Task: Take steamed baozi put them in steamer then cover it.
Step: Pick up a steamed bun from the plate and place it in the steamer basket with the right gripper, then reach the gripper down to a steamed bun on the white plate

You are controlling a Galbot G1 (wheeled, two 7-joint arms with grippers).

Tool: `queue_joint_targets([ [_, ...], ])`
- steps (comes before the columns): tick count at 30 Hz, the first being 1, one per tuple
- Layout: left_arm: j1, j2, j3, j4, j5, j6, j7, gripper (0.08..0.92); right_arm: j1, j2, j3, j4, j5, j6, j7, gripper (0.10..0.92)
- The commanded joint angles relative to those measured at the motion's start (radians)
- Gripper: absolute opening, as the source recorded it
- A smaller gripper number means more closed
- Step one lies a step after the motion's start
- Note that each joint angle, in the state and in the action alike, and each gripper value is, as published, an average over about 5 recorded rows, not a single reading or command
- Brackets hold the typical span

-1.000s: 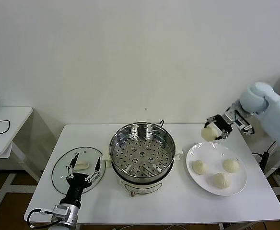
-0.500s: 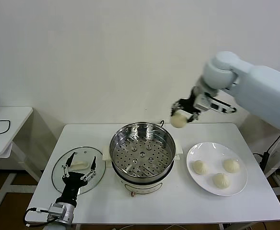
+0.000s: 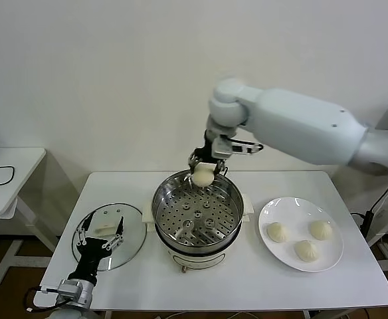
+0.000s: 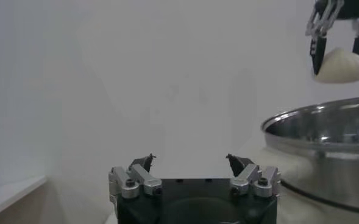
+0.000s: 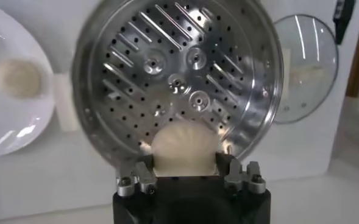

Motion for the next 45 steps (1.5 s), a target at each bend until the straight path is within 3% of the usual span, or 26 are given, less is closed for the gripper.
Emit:
queue_joint_targets([
  [1, -0.003, 0.005, -0.021, 0.015, -0.003, 0.000, 0.002, 0.823, -0.104, 0.125, 0.008, -0.183, -0.078, 0.072, 0.012, 0.693],
  [19, -0.003, 0.004, -0.022, 0.020, -0.004, -0.004, 0.003, 0.823, -0.170, 0.142, 0.049, -0.271, -0.139, 0.083, 0.035, 0.696],
  [28, 0.004, 0.001, -0.029, 0.019, -0.003, -0.010, 0.004, 0.823, -0.133, 0.092, 0.047, -0.202, -0.051, 0.031, 0.027, 0.818],
  [33, 0.007, 0.000, -0.025, 0.013, -0.003, -0.010, 0.004, 0.823, 0.008, -0.060, 0.018, -0.080, 0.143, -0.086, -0.022, 0.823],
  [39, 0.012, -0.002, -0.007, -0.009, 0.001, -0.008, -0.002, 0.823, 0.202, -0.341, -0.099, 0.082, 0.400, -0.345, -0.087, 0.823],
  [45, 0.014, 0.001, 0.006, -0.013, 0.010, -0.010, -0.003, 0.823, 0.198, -0.587, -0.163, 0.183, 0.459, -0.614, -0.106, 0.823],
])
